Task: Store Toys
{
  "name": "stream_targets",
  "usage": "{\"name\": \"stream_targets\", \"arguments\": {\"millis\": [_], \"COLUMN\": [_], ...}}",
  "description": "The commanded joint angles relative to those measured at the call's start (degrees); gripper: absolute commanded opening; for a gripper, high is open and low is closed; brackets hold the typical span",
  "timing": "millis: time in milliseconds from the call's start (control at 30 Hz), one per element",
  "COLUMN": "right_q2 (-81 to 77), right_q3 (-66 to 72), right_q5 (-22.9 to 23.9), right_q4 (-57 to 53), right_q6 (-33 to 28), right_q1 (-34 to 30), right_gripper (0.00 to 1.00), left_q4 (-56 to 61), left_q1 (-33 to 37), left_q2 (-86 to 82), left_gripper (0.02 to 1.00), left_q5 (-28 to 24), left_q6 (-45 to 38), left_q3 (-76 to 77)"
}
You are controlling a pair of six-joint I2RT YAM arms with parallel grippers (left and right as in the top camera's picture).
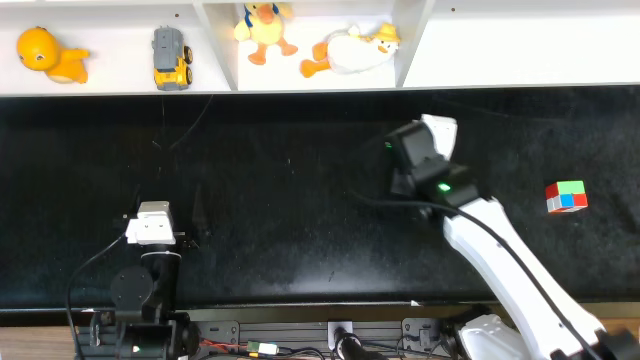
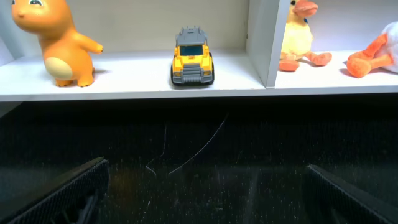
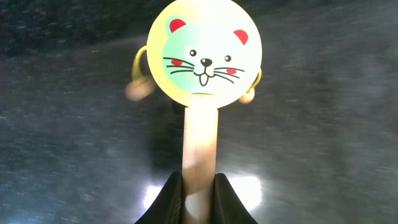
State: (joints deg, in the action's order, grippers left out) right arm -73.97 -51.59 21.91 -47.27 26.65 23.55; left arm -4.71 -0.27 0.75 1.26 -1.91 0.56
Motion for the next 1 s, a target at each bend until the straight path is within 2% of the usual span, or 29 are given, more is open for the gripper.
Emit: {"name": "stream_targets", "arguments": {"millis": [33,333,667,867,1000], "right_q2": [4.50,1.88,-10.29,-18.75,-23.89], "right_q3": [0.22,-2.23,-14.91,-21.38,-24.94], "right_q5": [0.68,1.92,1.27,-5.20,-5.99], "right_q4": [-0.04,0.39,3.19,10.29,13.44], "right_q6": [-8.98,-19.89,-31.36,-34.34,-36.30], "right_q1": [-2.34,-9.25,-15.67,-18.32,-18.73], "right_gripper": [0.042,0.042,0.042,0.045,0.045], "left_q4": [-0.13,-0.13,-0.13,-0.13,-0.13], "left_q1": [0.31,0.31,0.31,0.31,0.31], "left_q2": [-0.59,-0.59,-0.59,-0.59,-0.59], "left_gripper": [0.998,0.998,0.998,0.998,0.998], "left_q5": [-0.52,-0.52,-0.52,-0.52,-0.52], "left_q6": [-0.90,-0.90,-0.90,-0.90,-0.90], "left_q3": [-0.09,-0.09,-0.09,-0.09,-0.09]}}
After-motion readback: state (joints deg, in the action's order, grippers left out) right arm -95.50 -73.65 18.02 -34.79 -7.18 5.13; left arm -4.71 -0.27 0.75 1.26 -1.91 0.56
